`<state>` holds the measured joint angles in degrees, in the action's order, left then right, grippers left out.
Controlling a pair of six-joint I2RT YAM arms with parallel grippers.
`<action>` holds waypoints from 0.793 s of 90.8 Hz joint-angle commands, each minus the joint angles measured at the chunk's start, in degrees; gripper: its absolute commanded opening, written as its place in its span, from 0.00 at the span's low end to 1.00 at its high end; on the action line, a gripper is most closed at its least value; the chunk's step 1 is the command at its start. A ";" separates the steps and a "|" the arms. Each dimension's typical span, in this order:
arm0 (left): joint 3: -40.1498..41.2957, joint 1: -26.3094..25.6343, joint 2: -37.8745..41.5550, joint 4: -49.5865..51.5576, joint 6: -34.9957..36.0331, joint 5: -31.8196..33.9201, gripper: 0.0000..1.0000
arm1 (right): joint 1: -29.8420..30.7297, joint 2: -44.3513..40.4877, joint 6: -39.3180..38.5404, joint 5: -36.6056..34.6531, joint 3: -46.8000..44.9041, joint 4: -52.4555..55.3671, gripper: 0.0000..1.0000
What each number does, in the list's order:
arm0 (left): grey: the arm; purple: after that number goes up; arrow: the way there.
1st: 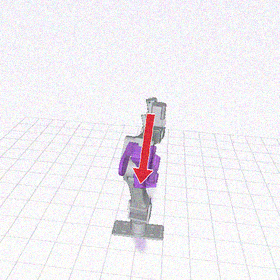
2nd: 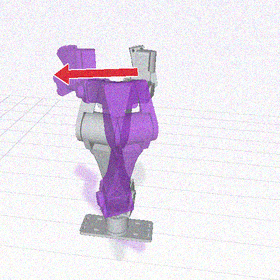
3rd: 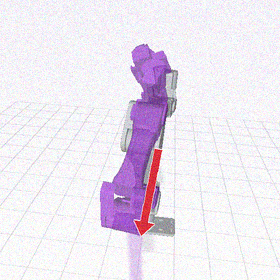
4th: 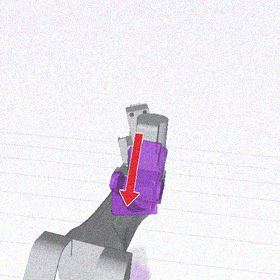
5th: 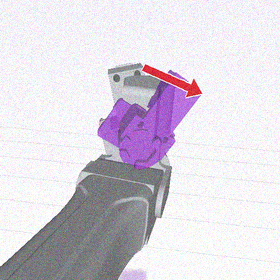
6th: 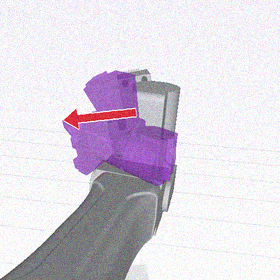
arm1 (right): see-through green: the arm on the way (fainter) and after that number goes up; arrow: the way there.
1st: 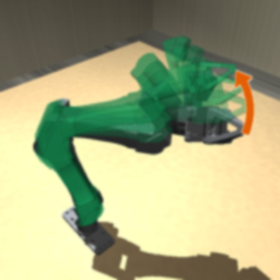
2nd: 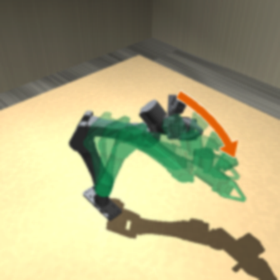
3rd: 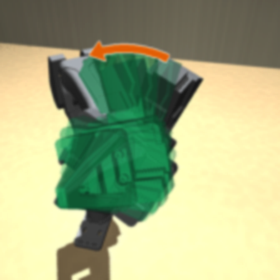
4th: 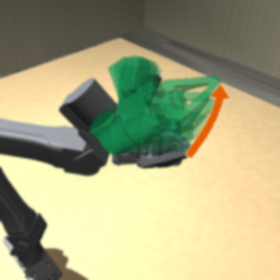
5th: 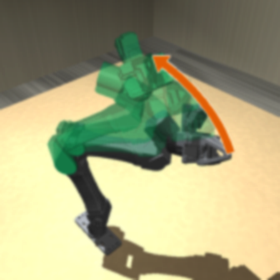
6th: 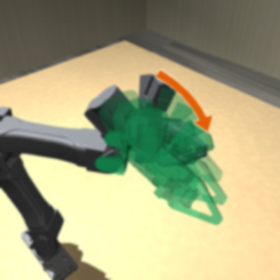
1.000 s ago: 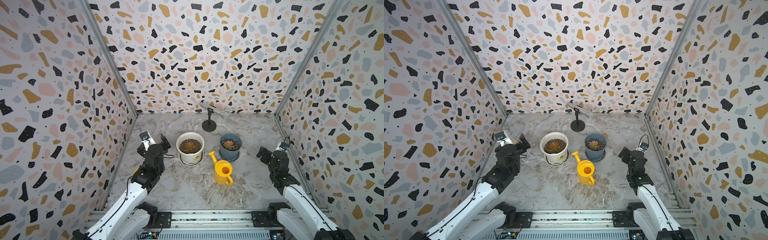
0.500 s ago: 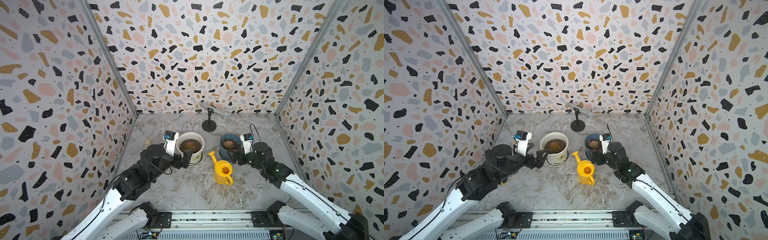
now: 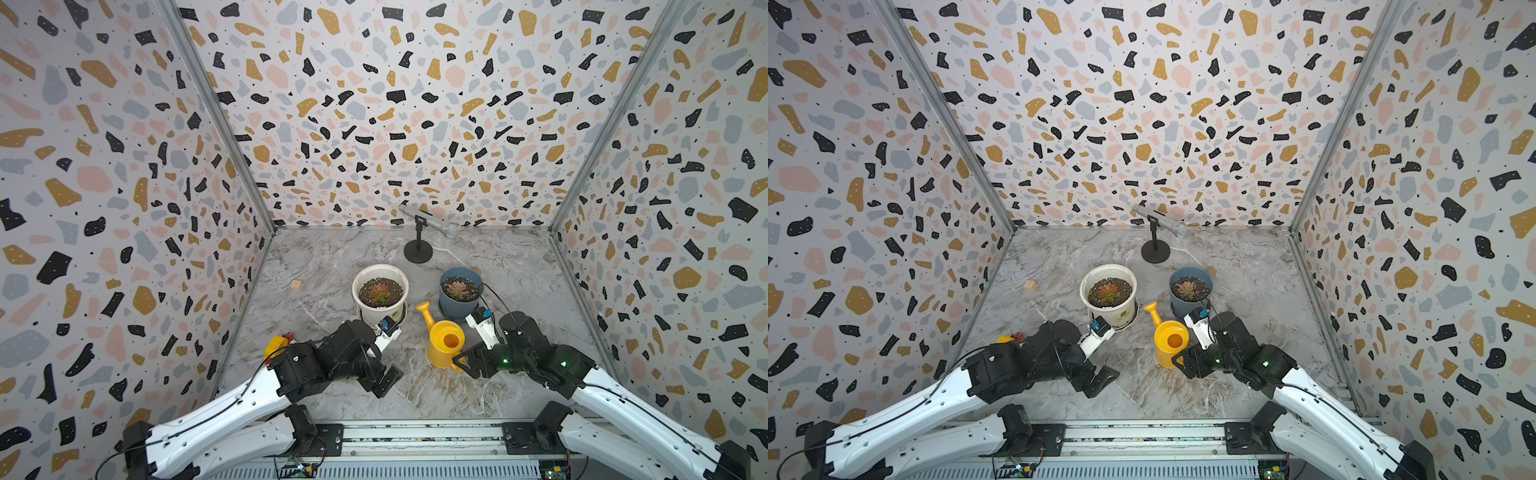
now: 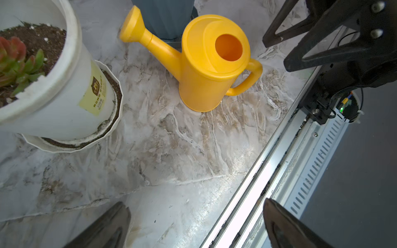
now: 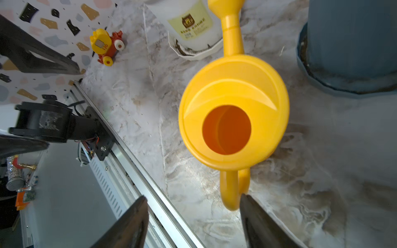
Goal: Water the succulent around the soil edge
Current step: Pick up the watering can from the center of the board.
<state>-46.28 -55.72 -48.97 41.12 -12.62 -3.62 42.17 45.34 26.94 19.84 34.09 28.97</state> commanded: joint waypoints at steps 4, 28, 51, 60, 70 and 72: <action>1.67 -0.35 2.74 -2.21 -0.29 0.15 1.00 | 1.19 -0.08 1.96 -2.75 -2.11 -0.23 0.60; 1.73 -0.51 3.82 -1.29 -0.47 2.90 1.00 | 5.45 3.08 -0.48 -16.27 -2.92 -3.11 0.50; 1.78 -0.52 3.44 -0.93 -0.32 4.30 1.00 | 8.48 6.73 -1.86 -23.52 -2.84 -6.94 0.41; 1.72 -0.51 3.35 -0.82 -0.32 4.80 1.00 | 9.16 8.02 -2.25 -24.21 -3.12 -7.65 0.38; 1.63 -0.52 3.26 -0.66 -0.29 5.41 1.00 | 9.75 8.94 -3.28 -25.23 -3.31 -7.04 0.31; 1.63 -0.53 3.31 -0.64 -0.23 5.45 1.00 | 9.88 9.03 -3.42 -25.27 -3.32 -6.88 0.29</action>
<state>-44.82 -56.01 -45.71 40.97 -12.84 0.58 51.40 54.02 24.95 -2.59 30.81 22.24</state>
